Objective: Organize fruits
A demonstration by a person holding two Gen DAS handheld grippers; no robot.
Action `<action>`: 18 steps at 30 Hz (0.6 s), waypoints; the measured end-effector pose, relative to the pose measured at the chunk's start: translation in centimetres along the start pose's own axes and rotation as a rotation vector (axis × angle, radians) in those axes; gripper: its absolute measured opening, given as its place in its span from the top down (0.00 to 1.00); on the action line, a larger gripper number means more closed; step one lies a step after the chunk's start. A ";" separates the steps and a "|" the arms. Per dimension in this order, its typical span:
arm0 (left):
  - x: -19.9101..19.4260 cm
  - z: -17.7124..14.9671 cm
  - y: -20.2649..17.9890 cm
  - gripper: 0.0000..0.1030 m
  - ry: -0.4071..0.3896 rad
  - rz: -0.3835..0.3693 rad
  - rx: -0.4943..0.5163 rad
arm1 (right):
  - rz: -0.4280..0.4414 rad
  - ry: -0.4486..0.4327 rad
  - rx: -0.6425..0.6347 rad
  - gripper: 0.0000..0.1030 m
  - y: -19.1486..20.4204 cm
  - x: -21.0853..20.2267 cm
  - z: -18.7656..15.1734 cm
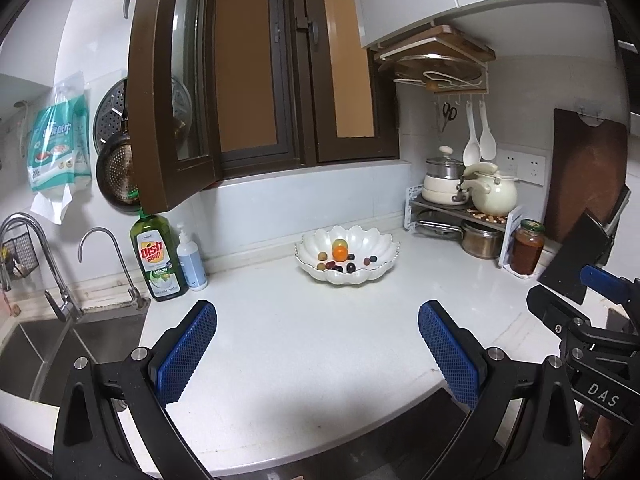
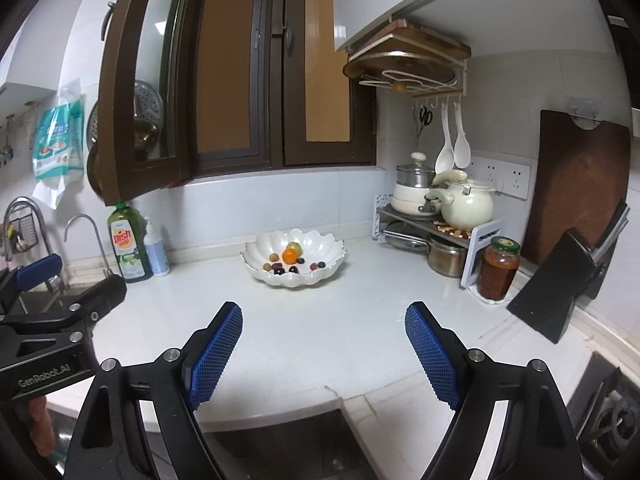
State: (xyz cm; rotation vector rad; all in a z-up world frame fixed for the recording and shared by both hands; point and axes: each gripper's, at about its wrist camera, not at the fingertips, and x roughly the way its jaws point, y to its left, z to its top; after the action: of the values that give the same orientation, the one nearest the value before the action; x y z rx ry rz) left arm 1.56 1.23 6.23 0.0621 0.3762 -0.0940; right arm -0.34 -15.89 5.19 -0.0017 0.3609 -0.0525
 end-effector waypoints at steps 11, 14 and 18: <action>-1.9 -0.2 -0.1 0.00 -0.030 -0.004 0.003 | -0.011 -0.028 -0.002 0.18 0.3 -2.2 -0.4; -1.9 -0.3 -0.1 0.00 -0.025 -0.011 0.001 | -0.020 -0.032 -0.005 0.18 0.3 -2.4 -0.6; -2.0 -0.5 -0.1 0.00 -0.020 -0.017 -0.006 | -0.023 -0.032 -0.005 0.18 0.2 -2.6 -0.7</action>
State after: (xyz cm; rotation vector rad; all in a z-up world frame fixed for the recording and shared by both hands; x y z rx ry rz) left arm -0.45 1.34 6.50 0.0520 0.3573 -0.1097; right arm -3.01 -15.54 5.43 -0.0112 0.3289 -0.0740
